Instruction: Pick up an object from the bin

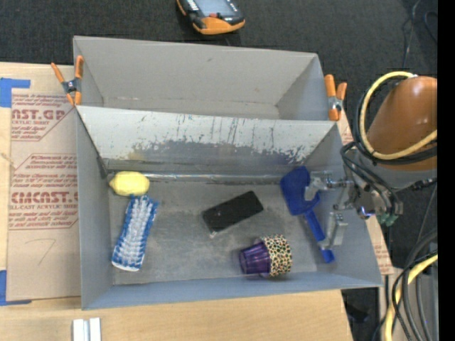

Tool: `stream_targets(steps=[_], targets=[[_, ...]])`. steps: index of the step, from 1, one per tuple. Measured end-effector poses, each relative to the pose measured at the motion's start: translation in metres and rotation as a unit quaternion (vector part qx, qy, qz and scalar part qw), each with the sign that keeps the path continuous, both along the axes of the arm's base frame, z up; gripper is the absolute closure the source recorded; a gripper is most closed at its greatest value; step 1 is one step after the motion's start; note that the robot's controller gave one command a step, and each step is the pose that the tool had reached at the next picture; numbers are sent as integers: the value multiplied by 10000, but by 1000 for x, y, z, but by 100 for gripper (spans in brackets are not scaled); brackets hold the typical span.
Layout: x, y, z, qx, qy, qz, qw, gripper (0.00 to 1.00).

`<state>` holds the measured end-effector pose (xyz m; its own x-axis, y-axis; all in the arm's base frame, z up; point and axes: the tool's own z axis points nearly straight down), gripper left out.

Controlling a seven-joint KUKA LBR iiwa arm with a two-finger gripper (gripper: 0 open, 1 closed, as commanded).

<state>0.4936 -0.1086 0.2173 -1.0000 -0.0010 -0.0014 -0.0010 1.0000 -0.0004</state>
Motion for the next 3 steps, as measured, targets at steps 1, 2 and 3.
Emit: stream_targets(steps=[1, 2, 3], targets=[[-1, 21, -98, 0, 0, 1243, 9922, 0], [-7, 32, -56, -19, -42, 1726, 9850, 0], [-8, 67, -113, 18, 26, 2614, 9652, 0]])
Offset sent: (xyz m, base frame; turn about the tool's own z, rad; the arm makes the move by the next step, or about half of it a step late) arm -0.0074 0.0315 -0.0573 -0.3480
